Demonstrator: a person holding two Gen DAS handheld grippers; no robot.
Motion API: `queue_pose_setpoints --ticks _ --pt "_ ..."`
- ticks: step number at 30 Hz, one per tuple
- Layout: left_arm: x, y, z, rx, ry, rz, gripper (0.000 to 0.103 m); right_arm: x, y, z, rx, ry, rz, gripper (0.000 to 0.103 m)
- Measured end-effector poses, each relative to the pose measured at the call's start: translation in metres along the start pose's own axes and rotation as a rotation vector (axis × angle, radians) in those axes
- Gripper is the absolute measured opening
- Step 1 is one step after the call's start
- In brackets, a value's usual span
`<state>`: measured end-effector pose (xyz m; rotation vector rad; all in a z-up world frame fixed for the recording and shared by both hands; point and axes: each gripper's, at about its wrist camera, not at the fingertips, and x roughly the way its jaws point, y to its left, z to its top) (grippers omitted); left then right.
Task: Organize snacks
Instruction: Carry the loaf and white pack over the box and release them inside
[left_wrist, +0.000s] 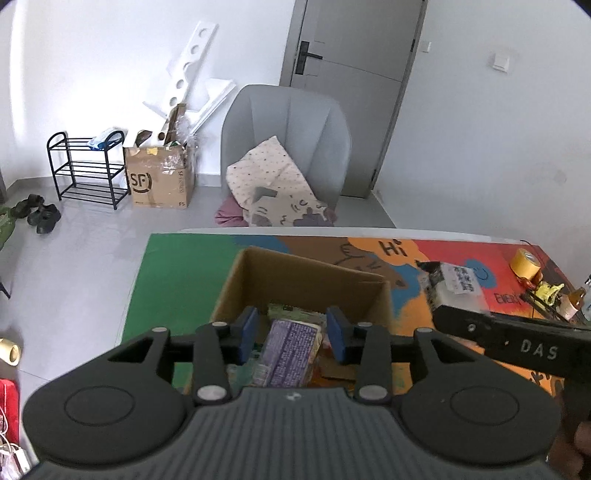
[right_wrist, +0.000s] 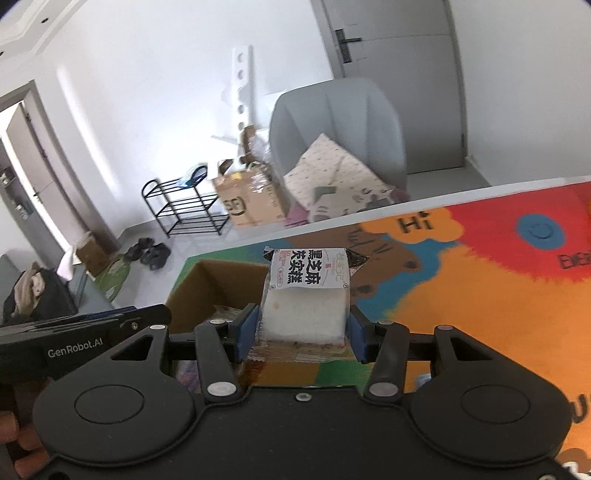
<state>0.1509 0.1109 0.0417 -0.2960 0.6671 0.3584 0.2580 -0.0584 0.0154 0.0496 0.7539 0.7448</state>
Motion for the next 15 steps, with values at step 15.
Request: queue_pose_setpoints --ticks 15 --pt "-0.017 0.023 0.001 0.005 -0.036 0.049 0.059 0.027 0.026 0.0 0.009 0.0 0.112 0.062"
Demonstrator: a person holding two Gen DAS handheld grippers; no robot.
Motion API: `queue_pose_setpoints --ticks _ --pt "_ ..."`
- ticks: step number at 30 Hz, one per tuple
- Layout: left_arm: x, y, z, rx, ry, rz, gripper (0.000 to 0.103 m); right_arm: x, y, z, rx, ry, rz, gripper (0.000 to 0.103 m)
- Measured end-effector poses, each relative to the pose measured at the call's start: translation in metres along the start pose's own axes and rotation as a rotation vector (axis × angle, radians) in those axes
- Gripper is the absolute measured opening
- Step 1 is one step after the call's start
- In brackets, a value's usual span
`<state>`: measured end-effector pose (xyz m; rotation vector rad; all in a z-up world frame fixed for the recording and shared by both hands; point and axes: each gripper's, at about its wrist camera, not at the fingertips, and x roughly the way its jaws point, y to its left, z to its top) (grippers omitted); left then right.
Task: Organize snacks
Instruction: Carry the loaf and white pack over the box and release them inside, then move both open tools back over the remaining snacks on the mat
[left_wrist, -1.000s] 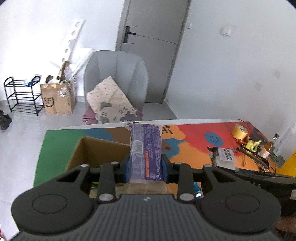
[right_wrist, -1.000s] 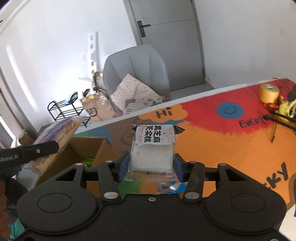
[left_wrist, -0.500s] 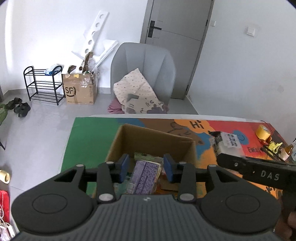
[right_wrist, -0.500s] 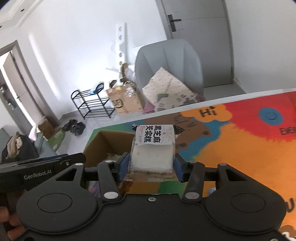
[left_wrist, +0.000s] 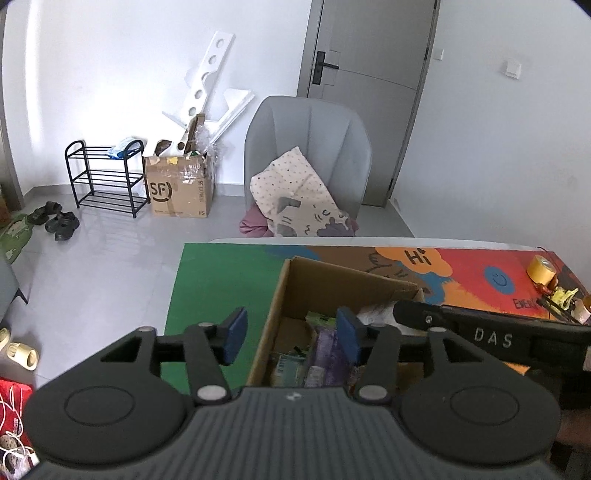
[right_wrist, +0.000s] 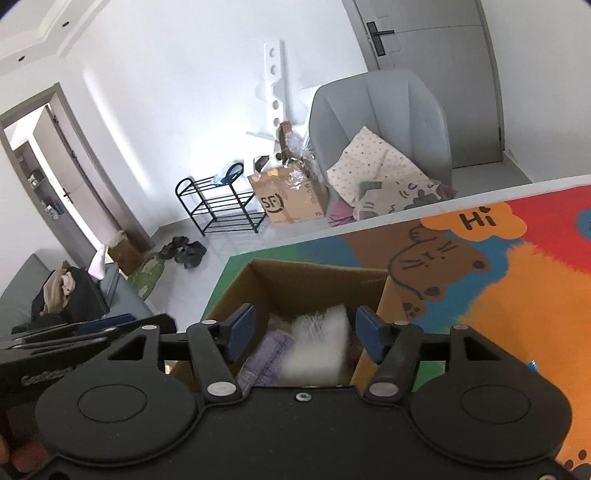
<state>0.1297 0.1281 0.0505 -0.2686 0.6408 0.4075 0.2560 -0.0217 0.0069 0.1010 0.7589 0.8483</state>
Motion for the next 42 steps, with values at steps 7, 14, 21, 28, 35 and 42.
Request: queue_pose_setpoints --ticks 7,14,21,28,35,42 --pt "-0.002 -0.008 0.002 0.007 -0.042 0.024 0.087 -0.018 -0.021 0.002 0.022 -0.029 -0.044 0.075" --pt "0.002 -0.034 -0.004 0.058 -0.058 0.005 0.09 -0.048 -0.049 -0.008 0.022 -0.039 -0.108 0.082" --pt "0.005 -0.064 -0.013 0.072 -0.035 -0.069 0.092 -0.084 -0.079 -0.02 0.057 -0.051 -0.165 0.083" --pt "-0.002 -0.088 -0.019 0.089 -0.03 -0.119 0.092 -0.114 -0.097 -0.029 0.079 -0.073 -0.193 0.084" --pt "-0.002 -0.11 -0.027 0.112 -0.024 -0.161 0.092 -0.126 -0.115 -0.044 0.119 -0.054 -0.178 0.082" --pt "0.0 -0.125 -0.039 0.117 -0.008 -0.211 0.089 -0.123 -0.122 -0.059 0.13 -0.024 -0.169 0.074"
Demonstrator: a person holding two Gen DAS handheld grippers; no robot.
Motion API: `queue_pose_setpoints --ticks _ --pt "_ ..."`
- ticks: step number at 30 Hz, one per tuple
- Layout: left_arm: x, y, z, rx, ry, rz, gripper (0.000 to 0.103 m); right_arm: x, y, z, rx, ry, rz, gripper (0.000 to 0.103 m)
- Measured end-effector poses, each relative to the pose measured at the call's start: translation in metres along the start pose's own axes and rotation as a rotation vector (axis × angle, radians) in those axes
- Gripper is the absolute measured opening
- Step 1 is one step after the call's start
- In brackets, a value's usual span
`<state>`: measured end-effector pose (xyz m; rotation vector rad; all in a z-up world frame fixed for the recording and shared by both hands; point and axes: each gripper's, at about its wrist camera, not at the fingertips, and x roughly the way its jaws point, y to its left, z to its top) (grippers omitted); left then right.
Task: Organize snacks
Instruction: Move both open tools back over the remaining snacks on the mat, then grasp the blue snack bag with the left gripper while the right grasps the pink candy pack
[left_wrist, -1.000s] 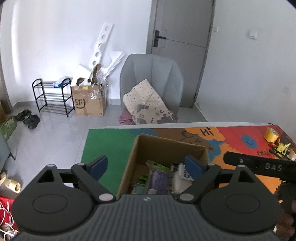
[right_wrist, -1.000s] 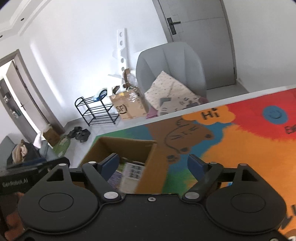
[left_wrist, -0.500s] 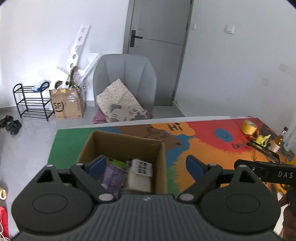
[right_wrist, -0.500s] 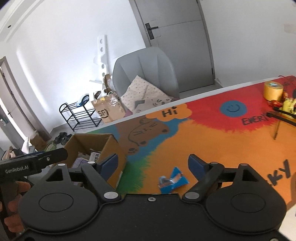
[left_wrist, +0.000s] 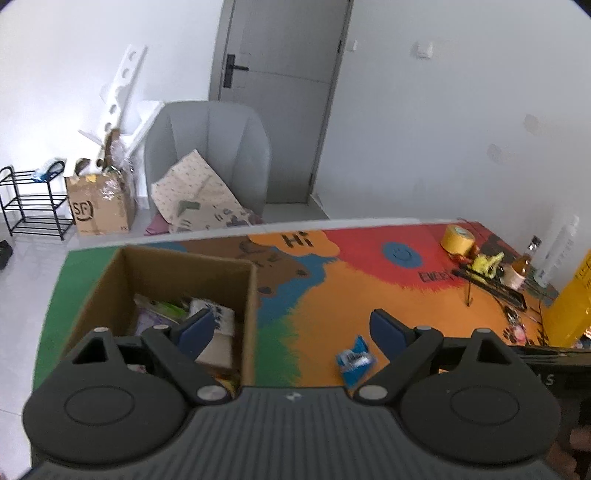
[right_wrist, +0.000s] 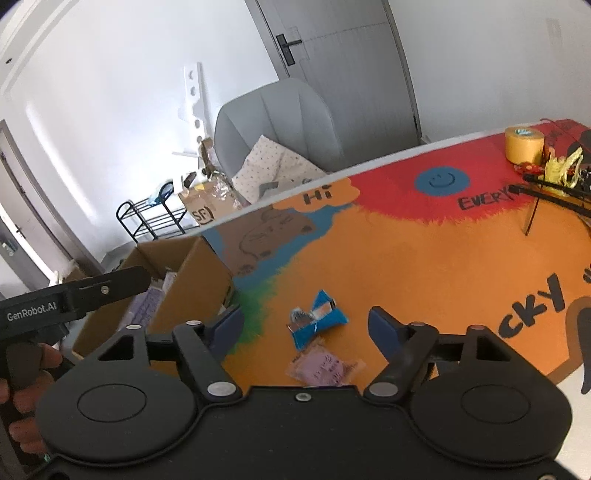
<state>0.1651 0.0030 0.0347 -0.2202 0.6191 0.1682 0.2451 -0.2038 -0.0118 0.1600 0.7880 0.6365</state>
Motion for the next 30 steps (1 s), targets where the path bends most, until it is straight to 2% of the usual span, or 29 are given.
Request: queue_pose_setpoints --ticks 5,7,9,12,18,25,30 --pt "0.006 -0.017 -0.013 0.056 0.014 -0.022 0.086 0.005 -0.009 -0.013 -0.018 0.015 0.0 0.074" --pt "0.01 -0.022 -0.017 0.073 0.028 -0.034 0.079 0.01 -0.014 -0.019 -0.015 0.026 0.0 0.073" --pt "0.017 -0.025 -0.021 0.075 0.049 -0.051 0.067 0.014 -0.017 -0.024 -0.029 0.024 0.012 0.073" --pt "0.029 -0.03 -0.029 0.083 0.082 -0.06 0.059 0.023 -0.019 -0.031 -0.048 0.031 0.027 0.073" --pt "0.049 -0.037 -0.041 0.095 0.099 -0.057 0.052 0.046 -0.02 -0.042 -0.094 0.049 0.042 0.073" --pt "0.064 -0.038 -0.052 0.092 0.123 -0.046 0.051 0.058 -0.021 -0.046 -0.107 0.019 0.084 0.073" --pt "0.069 -0.037 -0.053 0.083 0.133 -0.035 0.051 0.065 -0.017 -0.053 -0.139 0.04 0.111 0.064"
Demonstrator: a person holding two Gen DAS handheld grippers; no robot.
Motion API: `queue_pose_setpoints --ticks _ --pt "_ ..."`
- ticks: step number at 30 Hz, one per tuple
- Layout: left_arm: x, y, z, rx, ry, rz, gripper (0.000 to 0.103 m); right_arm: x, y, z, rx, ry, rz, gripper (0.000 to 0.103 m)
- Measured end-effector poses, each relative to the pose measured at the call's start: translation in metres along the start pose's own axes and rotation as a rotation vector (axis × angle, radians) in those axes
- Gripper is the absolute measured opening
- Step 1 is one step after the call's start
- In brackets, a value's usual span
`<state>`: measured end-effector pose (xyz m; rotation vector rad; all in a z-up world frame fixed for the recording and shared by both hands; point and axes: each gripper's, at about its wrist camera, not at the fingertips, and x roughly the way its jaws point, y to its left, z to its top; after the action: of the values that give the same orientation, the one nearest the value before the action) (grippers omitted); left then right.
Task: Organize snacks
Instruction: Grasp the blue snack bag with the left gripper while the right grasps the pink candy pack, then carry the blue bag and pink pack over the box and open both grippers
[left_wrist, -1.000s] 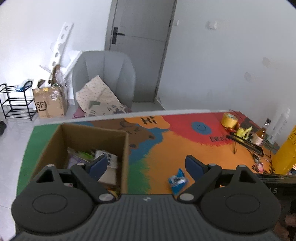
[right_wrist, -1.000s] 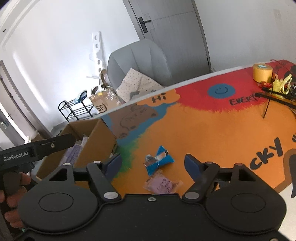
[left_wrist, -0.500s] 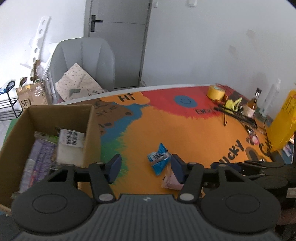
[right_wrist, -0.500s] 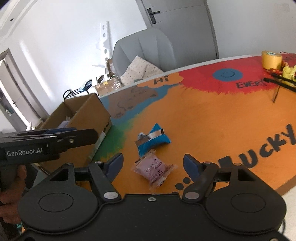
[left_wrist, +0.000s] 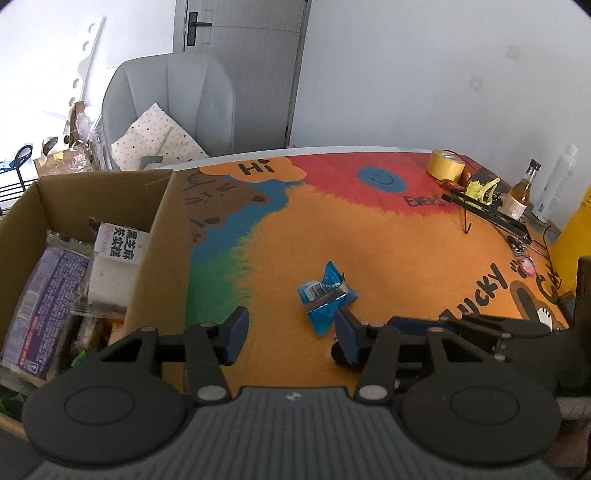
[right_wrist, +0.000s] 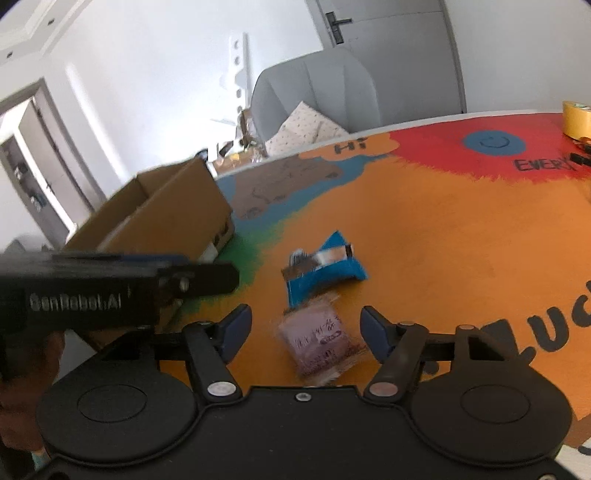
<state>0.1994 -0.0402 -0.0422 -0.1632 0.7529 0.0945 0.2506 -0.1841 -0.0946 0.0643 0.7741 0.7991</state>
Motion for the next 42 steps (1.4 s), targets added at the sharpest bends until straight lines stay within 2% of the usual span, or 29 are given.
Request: queue_pose_setpoints --ticks 2,4,6,15,26,34,35,36,37,38,39,42 --pt "0.002 -0.001 0.001 0.002 0.0 -0.004 0.051 0.0 -0.001 -0.004 -0.01 0.021 -0.011 0.056" --pt "0.005 -0.002 0.001 0.001 0.005 -0.007 0.051 -0.002 -0.003 -0.006 -0.016 0.022 -0.026 0.039" --pt "0.01 -0.003 0.001 -0.001 0.014 -0.011 0.051 -0.006 -0.009 -0.006 0.001 0.028 -0.022 0.035" --pt "0.032 -0.017 0.002 0.01 0.043 -0.033 0.051 -0.018 -0.024 -0.007 0.032 0.019 -0.082 0.033" --pt "0.06 -0.027 0.014 -0.002 0.063 -0.022 0.058 -0.028 -0.05 -0.003 0.092 0.011 -0.169 0.033" --pt "0.084 -0.026 0.014 -0.022 0.104 -0.014 0.059 -0.026 -0.054 0.0 0.124 0.012 -0.207 0.034" --pt "0.085 -0.026 0.014 -0.024 0.101 -0.015 0.057 -0.025 -0.053 0.001 0.129 0.011 -0.213 0.034" --pt "0.084 -0.026 0.014 -0.021 0.094 -0.016 0.049 -0.023 -0.051 0.002 0.125 0.012 -0.219 0.033" --pt "0.084 -0.025 0.015 -0.023 0.1 -0.025 0.047 -0.022 -0.048 0.002 0.119 0.014 -0.223 0.033" --pt "0.083 -0.024 0.015 -0.027 0.104 -0.035 0.036 -0.02 -0.046 0.003 0.116 0.016 -0.223 0.033" --pt "0.082 -0.023 0.016 -0.027 0.107 -0.041 0.032 -0.019 -0.045 0.004 0.115 0.019 -0.223 0.033" --pt "0.074 -0.02 0.018 -0.021 0.089 -0.038 0.031 -0.017 -0.04 0.008 0.117 0.019 -0.23 0.032"
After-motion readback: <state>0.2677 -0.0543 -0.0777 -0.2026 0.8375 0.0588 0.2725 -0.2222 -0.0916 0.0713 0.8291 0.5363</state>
